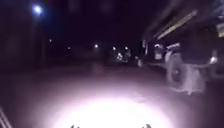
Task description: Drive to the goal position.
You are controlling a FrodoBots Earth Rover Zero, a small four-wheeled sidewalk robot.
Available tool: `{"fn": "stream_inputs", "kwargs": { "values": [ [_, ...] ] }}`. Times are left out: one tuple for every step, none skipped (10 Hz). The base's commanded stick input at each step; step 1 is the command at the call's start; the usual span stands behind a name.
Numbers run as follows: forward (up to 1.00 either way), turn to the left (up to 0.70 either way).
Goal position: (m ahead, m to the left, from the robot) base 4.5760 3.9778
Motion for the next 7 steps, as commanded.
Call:
{"fn": "stream_inputs", "kwargs": {
  "values": [
    [1.0,0.0],
    [1.0,0.0],
    [1.0,0.0],
    [1.0,0.0],
    [1.0,0.0],
    [1.0,-0.05],
    [1.0,-0.17]
  ]
}}
